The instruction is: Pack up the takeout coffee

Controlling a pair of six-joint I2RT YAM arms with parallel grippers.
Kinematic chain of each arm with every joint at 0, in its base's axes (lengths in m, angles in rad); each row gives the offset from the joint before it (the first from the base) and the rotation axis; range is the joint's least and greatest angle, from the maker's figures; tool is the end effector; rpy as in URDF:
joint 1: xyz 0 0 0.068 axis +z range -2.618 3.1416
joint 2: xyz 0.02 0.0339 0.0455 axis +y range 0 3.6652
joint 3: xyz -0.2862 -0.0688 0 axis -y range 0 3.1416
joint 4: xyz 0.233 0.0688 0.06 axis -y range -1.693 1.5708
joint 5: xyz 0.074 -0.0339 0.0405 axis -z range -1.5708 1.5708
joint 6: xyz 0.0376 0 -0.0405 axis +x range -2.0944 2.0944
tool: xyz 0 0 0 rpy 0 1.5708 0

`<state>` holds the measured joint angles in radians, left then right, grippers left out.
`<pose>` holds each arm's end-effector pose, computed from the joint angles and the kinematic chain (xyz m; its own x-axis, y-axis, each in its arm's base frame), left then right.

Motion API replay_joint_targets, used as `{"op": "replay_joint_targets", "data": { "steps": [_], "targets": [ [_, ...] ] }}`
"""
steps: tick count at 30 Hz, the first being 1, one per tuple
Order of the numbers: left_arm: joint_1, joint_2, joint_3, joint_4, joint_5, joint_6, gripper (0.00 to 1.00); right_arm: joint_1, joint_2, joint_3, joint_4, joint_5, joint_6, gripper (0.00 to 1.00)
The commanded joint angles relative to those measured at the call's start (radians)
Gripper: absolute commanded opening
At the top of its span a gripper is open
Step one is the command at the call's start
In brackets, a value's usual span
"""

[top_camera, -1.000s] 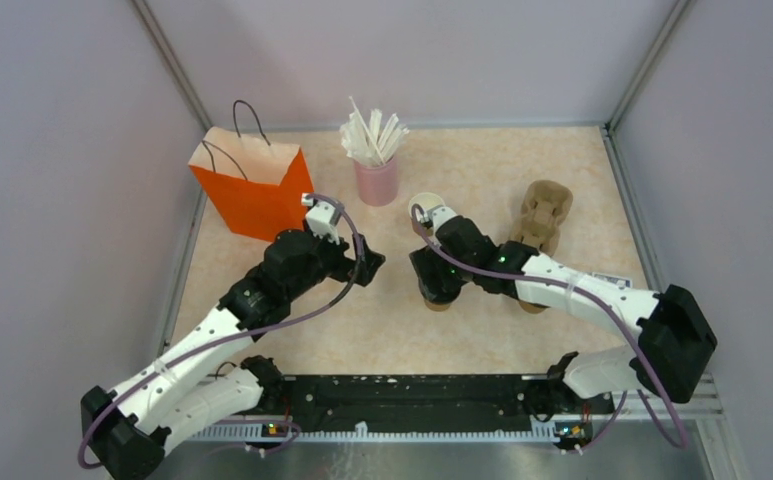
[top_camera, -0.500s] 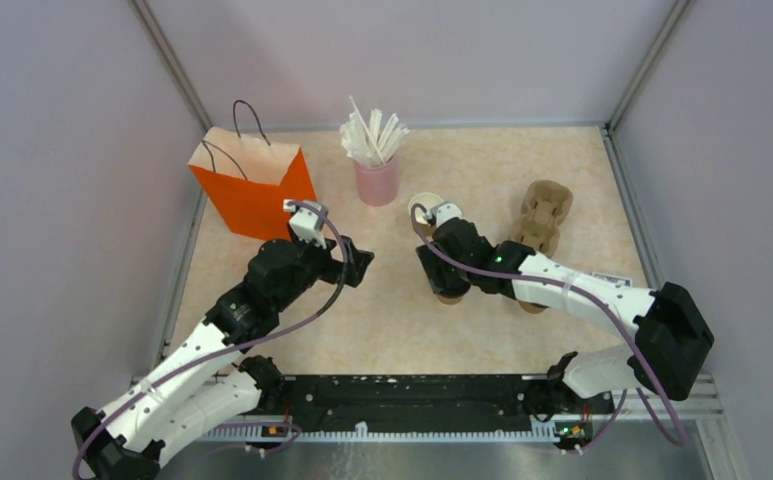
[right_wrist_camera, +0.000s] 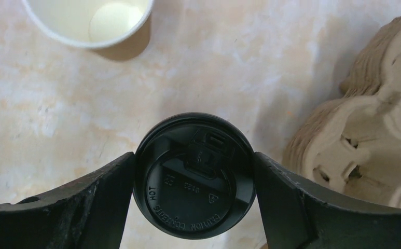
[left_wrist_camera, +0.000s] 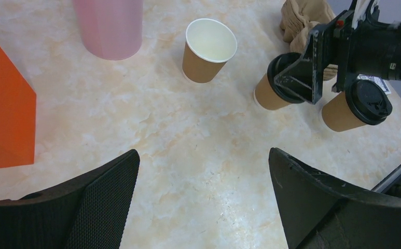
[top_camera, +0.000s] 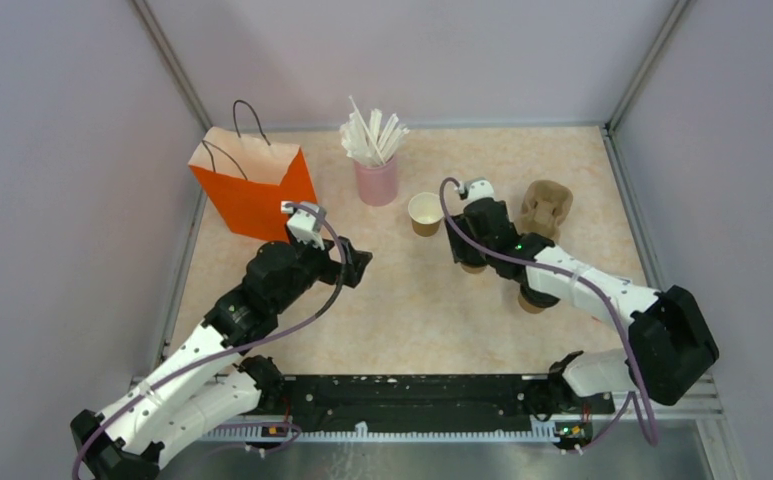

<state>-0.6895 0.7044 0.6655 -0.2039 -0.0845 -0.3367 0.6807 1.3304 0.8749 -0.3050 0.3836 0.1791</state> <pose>0.1141 -0.0900 0.3229 -0.3636 -0.1269 -0.9229 0.4773 0.8254 -0.3015 0.2159 0.1567 0.2678 -0.5935 -0.2681 -0.7589 -0.2715 0.9543 -0.1248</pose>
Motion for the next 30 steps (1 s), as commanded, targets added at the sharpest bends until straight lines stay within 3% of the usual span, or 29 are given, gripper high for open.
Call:
{"op": "replay_joint_targets", "data": {
  "steps": [1,10,16,20,24,30],
  "targets": [
    [0.002,0.001,0.004,0.024,-0.014,0.017,0.99,-0.099,0.002,-0.012,0.203,-0.06,-0.037,0.79],
    [0.001,0.028,0.006,0.033,-0.016,0.023,0.99,-0.26,0.2,0.098,0.296,-0.17,-0.042,0.8],
    [0.002,0.039,0.013,0.034,-0.016,0.025,0.99,-0.284,0.316,0.185,0.284,-0.188,-0.053,0.81],
    [0.002,0.042,0.015,0.037,-0.028,0.027,0.99,-0.295,0.336,0.195,0.297,-0.209,-0.046,0.83],
    [0.002,0.059,0.024,0.027,-0.018,0.029,0.99,-0.296,0.334,0.233,0.276,-0.197,-0.03,0.94],
    [0.002,0.12,0.081,-0.047,-0.059,0.009,0.99,-0.296,0.215,0.296,0.204,-0.222,-0.027,0.96]
  ]
}}
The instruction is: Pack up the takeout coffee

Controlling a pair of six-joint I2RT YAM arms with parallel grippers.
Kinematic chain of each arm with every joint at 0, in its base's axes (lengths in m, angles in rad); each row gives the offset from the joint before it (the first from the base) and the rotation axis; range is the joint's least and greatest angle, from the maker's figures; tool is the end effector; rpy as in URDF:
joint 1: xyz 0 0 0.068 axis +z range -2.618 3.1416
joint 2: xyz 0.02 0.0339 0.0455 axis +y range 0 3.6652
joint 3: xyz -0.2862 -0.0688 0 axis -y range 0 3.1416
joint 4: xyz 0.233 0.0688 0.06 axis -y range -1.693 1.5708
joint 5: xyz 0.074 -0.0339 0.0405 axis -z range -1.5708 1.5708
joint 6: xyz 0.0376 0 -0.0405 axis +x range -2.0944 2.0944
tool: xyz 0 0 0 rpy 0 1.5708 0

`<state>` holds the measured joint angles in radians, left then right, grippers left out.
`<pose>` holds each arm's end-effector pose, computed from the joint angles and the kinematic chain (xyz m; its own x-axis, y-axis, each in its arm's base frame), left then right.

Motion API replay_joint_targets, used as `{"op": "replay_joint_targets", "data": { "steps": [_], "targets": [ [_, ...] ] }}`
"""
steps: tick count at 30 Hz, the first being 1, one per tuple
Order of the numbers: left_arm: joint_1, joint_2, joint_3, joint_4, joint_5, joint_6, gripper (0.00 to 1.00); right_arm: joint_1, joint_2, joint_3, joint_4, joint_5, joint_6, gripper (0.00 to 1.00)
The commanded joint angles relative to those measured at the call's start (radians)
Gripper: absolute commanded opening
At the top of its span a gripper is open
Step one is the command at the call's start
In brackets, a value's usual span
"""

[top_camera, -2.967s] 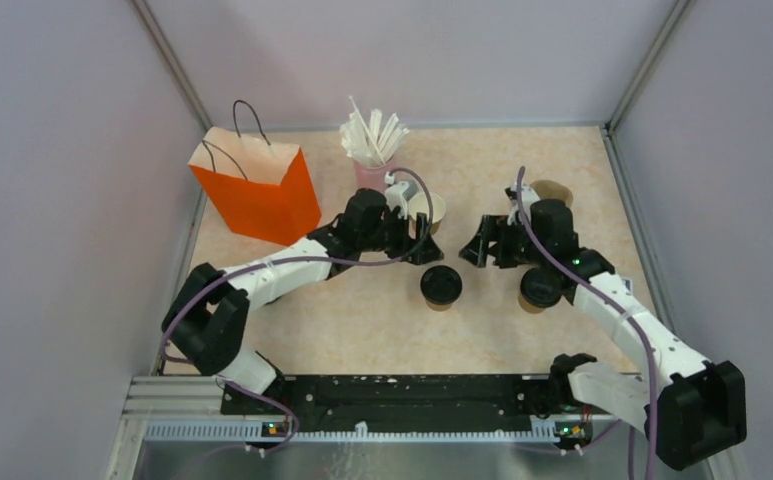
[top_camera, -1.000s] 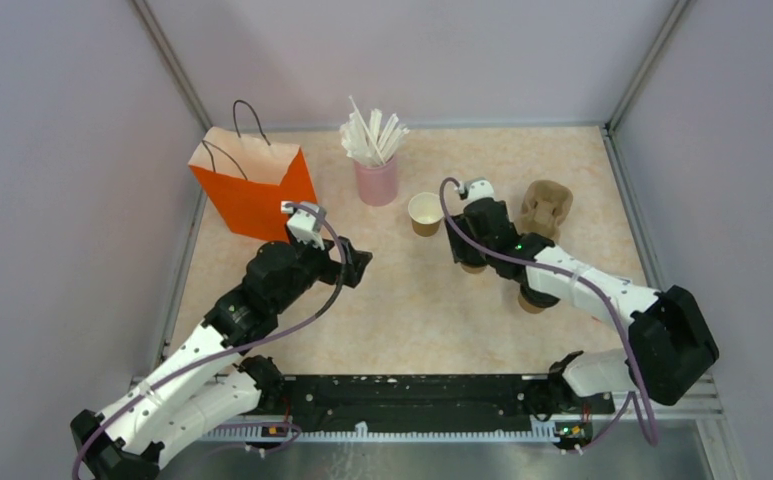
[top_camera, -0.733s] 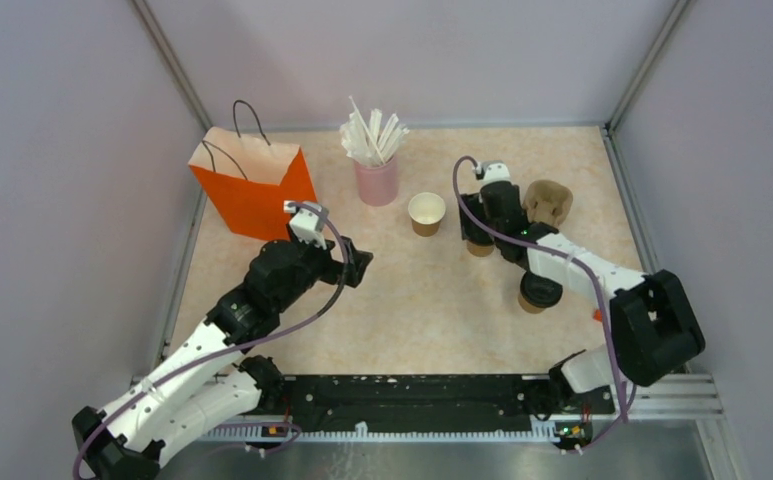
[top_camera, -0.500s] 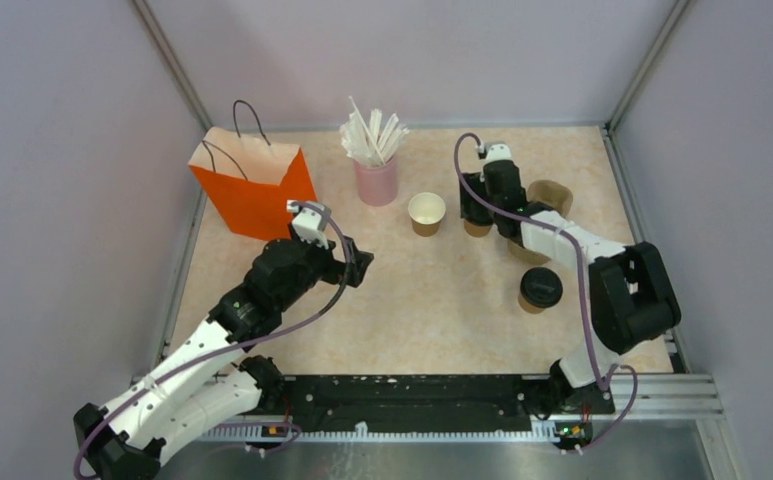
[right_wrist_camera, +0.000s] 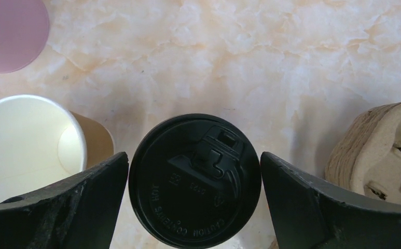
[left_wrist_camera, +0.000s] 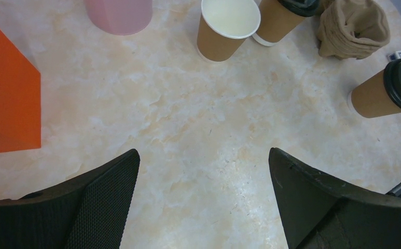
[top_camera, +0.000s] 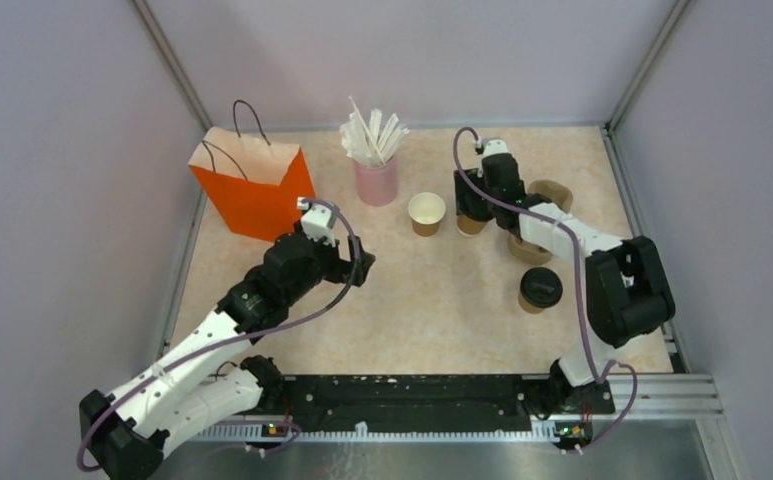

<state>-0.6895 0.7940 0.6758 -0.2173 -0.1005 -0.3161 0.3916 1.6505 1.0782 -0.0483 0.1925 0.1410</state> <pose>0.1282 -0.1008 0.3130 -0.4155 -0.0583 -0.9077 0.4531 0.8520 -0.2621 0.3368 0.1313 0.2586 -0.5646 -0.0839 -0.8211 -0.1529 0.9882 0.0042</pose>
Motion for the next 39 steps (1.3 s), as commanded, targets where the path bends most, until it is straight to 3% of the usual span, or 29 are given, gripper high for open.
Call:
{"op": "replay_joint_targets", "data": {
  "steps": [1,13,17,22,26,30,33,37,39],
  "targets": [
    [0.002,0.039,0.087,-0.052,-0.05,-0.021,0.99,-0.007,-0.127,0.11,-0.074,-0.04,0.011,0.96],
    [0.002,0.054,0.189,-0.123,-0.061,-0.006,0.99,0.009,-0.29,0.167,-0.249,-0.097,0.037,0.95],
    [0.004,0.079,0.259,-0.172,-0.205,-0.021,0.99,0.072,-0.431,0.108,-0.268,-0.085,0.05,0.95],
    [0.017,0.15,0.475,-0.313,-0.467,0.013,0.99,0.061,-0.604,-0.113,-0.126,-0.079,0.237,0.98],
    [0.028,0.168,0.63,-0.4,-0.626,0.016,0.91,0.055,-0.647,-0.18,-0.092,-0.186,0.237,0.99],
    [0.051,0.168,0.669,-0.36,-0.665,0.008,0.81,0.066,-0.608,-0.148,-0.115,-0.284,0.226,0.94],
    [0.139,0.249,0.715,-0.352,-0.666,0.017,0.82,0.107,-0.571,-0.114,-0.132,-0.319,0.215,0.9],
    [0.449,0.32,0.732,-0.397,-0.418,-0.155,0.77,0.167,-0.54,-0.099,-0.142,-0.367,0.187,0.87],
    [0.494,0.315,0.709,-0.378,-0.387,-0.21,0.74,0.175,-0.543,-0.116,-0.139,-0.373,0.181,0.87]
  ]
}}
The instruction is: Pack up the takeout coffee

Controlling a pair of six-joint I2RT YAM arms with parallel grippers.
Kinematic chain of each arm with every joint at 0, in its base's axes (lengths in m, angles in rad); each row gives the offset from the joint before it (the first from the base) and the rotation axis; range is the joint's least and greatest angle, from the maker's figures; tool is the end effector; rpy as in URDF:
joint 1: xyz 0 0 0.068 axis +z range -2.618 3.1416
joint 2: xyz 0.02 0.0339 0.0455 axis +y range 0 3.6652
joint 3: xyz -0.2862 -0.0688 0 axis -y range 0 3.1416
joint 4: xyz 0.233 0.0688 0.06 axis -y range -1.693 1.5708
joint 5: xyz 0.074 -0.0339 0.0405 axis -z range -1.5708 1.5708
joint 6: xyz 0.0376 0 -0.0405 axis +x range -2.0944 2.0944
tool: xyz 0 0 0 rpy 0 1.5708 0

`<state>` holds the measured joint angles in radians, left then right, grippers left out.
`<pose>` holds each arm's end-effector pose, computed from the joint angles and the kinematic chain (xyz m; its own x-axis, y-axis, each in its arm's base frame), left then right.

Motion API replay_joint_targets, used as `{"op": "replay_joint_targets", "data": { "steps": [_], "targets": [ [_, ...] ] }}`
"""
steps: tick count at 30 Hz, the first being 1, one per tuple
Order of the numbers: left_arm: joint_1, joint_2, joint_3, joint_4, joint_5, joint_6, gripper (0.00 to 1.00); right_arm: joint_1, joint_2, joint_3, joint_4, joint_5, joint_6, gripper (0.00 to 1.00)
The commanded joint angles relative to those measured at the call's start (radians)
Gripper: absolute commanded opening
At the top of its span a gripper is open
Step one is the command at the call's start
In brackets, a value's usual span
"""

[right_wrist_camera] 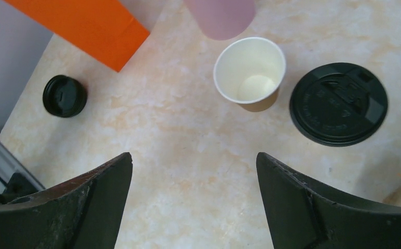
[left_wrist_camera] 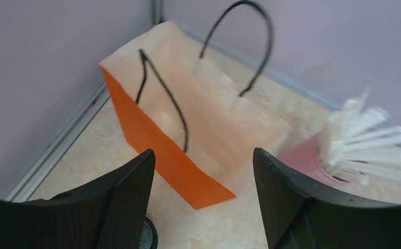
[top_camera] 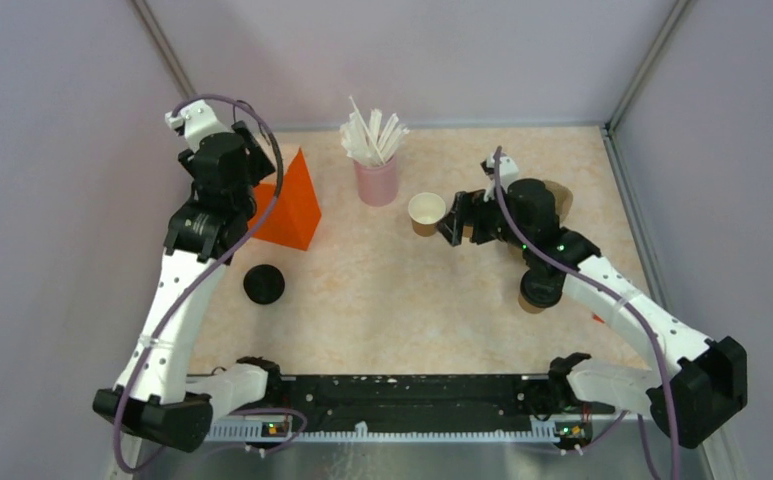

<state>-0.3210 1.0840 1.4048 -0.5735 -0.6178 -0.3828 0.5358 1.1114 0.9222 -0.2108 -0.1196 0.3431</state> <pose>0.1868 -0.0392 0.4707 -0.1174 -0.2818 -0.9523 -0.3437 0.9111 -0.2273 0.2004 0.1242 0.3418 -0.5176 0.0811 -0.8517 -0.4537 0.8180 0.3536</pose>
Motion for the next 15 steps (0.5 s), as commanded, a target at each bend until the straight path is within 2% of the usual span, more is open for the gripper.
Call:
{"op": "replay_joint_targets", "data": {
  "steps": [1,4,11,15],
  "targets": [
    [0.128,0.017,-0.04,-0.004,0.113,-0.154,0.73,0.032,-0.008,0.028,0.033,-0.062,-0.023,0.87],
    [0.139,0.006,-0.091,0.053,0.073,-0.203,0.71,0.033,-0.021,0.011,0.023,-0.079,-0.027,0.87],
    [0.143,0.074,-0.126,0.03,0.06,-0.36,0.71,0.038,-0.049,-0.001,0.037,-0.132,-0.035,0.86],
    [0.143,0.135,-0.107,-0.009,0.036,-0.406,0.67,0.038,-0.056,0.006,0.028,-0.136,-0.051,0.86]
  ]
}}
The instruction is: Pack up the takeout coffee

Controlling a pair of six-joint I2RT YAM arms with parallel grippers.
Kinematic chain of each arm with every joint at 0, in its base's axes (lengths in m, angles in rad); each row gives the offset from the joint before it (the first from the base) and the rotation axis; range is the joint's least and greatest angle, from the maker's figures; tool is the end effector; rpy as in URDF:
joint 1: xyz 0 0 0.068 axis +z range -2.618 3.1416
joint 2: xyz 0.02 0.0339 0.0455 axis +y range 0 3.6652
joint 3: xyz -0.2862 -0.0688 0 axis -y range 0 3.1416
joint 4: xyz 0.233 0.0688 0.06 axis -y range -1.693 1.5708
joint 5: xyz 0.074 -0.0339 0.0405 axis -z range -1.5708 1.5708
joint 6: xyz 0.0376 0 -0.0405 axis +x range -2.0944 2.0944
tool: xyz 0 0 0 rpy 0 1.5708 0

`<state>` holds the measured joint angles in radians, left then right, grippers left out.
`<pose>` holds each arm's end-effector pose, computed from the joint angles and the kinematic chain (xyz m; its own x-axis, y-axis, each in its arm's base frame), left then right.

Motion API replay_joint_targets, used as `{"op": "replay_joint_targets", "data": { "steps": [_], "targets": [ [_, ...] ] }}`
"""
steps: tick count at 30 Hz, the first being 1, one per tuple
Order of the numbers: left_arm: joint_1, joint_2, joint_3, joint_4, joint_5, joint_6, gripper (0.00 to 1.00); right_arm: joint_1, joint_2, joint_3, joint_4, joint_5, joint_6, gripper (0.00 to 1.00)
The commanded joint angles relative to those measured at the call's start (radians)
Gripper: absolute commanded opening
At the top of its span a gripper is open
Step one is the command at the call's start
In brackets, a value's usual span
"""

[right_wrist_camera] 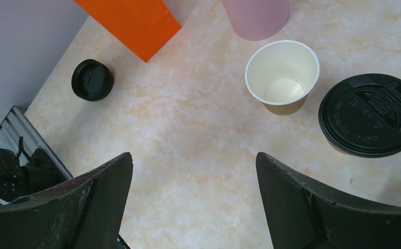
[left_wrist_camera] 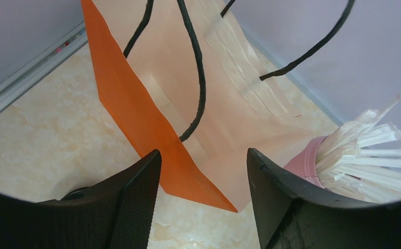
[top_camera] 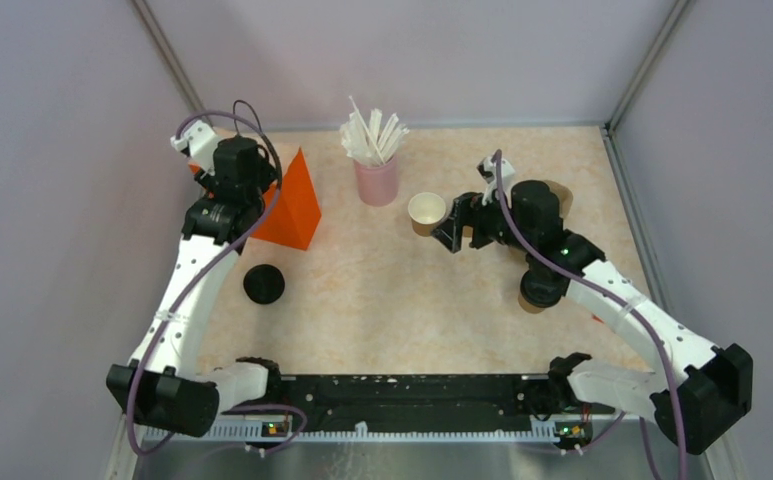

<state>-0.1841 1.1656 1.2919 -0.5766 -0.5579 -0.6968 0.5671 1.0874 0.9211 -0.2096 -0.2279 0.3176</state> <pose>0.2259 -0.0218 0.4193 -0.1271 -0.5301 -0.8383 -0.5148 0.7577 -0.4011 0.1891 0.1305 0.3469 -0.5129 0.0340 -0.8578 -0.5688 0.7349 0.3693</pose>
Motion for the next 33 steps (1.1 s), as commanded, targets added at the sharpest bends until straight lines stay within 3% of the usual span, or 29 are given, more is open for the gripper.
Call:
{"op": "replay_joint_targets", "data": {
  "steps": [1,9,16,25,33],
  "targets": [
    [0.006,0.066,0.012,-0.037,-0.039,-0.122,0.66,0.008,-0.031,0.009,0.024,-0.025,-0.029,0.86],
    [0.008,0.09,-0.032,-0.039,-0.059,-0.156,0.52,0.008,-0.041,0.018,0.016,-0.026,-0.036,0.86],
    [0.006,-0.005,-0.059,0.087,0.143,0.045,0.02,0.008,-0.062,0.023,-0.019,-0.029,-0.042,0.86],
    [0.005,-0.15,-0.051,0.067,0.539,0.185,0.0,0.007,-0.084,0.045,-0.045,-0.023,-0.051,0.87],
    [0.005,-0.274,-0.038,-0.183,0.857,0.232,0.07,0.007,-0.098,0.067,-0.077,0.008,-0.067,0.88]
  ]
}}
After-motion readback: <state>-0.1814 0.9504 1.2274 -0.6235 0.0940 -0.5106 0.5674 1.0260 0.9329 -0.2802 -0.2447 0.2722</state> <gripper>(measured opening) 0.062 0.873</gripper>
